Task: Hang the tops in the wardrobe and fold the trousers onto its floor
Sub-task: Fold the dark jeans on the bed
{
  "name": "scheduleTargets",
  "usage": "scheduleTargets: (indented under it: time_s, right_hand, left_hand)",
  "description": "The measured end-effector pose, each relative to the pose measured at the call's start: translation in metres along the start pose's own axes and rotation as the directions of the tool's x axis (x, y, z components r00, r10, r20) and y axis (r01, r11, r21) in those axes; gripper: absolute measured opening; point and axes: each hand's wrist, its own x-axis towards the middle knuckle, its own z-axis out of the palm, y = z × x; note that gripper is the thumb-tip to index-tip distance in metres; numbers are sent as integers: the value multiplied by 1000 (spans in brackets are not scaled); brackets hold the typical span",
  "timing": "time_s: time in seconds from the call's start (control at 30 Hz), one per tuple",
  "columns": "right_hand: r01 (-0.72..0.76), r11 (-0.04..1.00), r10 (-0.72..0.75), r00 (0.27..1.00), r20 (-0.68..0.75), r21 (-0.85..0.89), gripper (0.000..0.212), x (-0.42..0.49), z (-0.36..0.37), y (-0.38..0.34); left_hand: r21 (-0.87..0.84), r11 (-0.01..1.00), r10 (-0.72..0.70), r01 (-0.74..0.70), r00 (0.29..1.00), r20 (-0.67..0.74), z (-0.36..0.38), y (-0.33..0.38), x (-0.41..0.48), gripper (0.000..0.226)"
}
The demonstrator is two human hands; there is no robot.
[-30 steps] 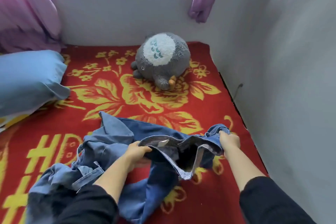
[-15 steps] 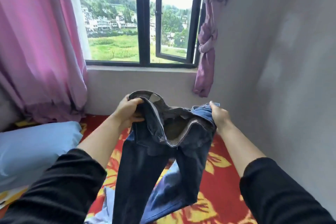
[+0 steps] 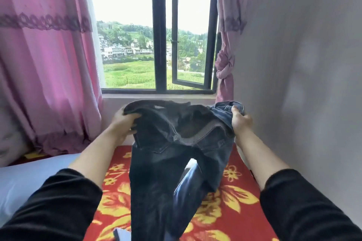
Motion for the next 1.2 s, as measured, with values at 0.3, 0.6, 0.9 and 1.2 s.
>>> scheduleTargets:
  time_s: [0.3, 0.6, 0.9, 1.2]
  right_hand:
    - [-352, 916, 347, 936, -62, -192, 30, 2, -35, 85]
    - [-355, 876, 421, 894, 156, -327, 46, 17, -9, 93]
    - [170, 978, -196, 947, 254, 119, 26, 39, 0, 1]
    - [-399, 890, 424, 903, 76, -220, 28, -10, -62, 157]
  left_hand:
    - [340, 874, -411, 346, 900, 142, -6, -88, -24, 12]
    - [406, 874, -334, 269, 938, 97, 18, -114, -3, 21]
    - [230, 876, 423, -424, 904, 56, 42, -10, 49, 41]
    - [468, 882, -130, 56, 983, 128, 16, -185, -55, 9]
